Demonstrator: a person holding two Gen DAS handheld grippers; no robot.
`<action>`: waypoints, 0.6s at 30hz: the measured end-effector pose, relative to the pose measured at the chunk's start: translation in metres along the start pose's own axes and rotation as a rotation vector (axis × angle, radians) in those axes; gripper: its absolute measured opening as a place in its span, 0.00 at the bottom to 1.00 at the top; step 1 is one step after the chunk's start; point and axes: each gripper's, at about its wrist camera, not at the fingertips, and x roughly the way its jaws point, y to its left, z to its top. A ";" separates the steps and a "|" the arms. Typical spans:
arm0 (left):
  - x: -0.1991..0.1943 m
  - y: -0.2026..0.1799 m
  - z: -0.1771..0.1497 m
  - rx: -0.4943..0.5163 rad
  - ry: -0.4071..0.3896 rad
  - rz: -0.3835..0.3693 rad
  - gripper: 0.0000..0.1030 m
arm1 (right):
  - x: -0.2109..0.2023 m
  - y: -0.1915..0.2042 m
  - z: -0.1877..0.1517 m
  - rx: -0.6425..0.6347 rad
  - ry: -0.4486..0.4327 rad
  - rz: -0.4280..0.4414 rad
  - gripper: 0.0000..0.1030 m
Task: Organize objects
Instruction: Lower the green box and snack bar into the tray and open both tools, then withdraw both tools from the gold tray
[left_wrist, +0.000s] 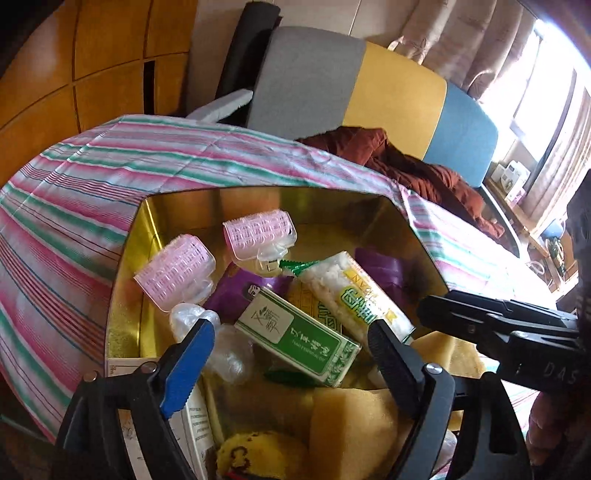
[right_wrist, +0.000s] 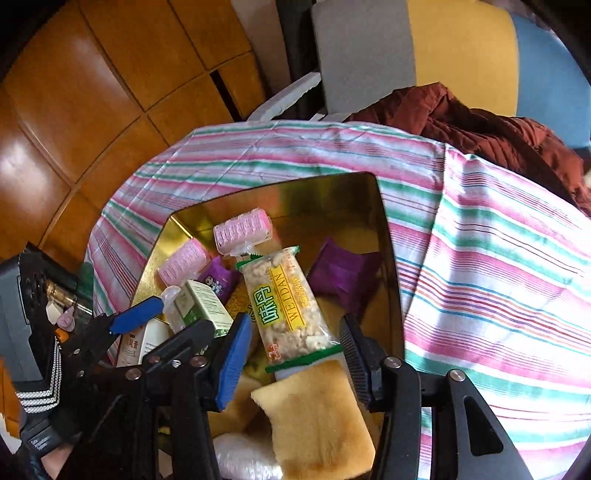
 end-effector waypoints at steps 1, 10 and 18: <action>-0.003 0.001 0.000 -0.005 -0.009 0.001 0.84 | -0.002 0.000 -0.001 -0.003 -0.005 -0.010 0.52; -0.039 0.007 -0.005 -0.009 -0.086 0.076 0.84 | -0.016 0.005 -0.017 -0.023 -0.033 -0.050 0.60; -0.068 0.007 -0.016 -0.005 -0.145 0.187 0.84 | -0.033 0.020 -0.035 -0.062 -0.093 -0.106 0.73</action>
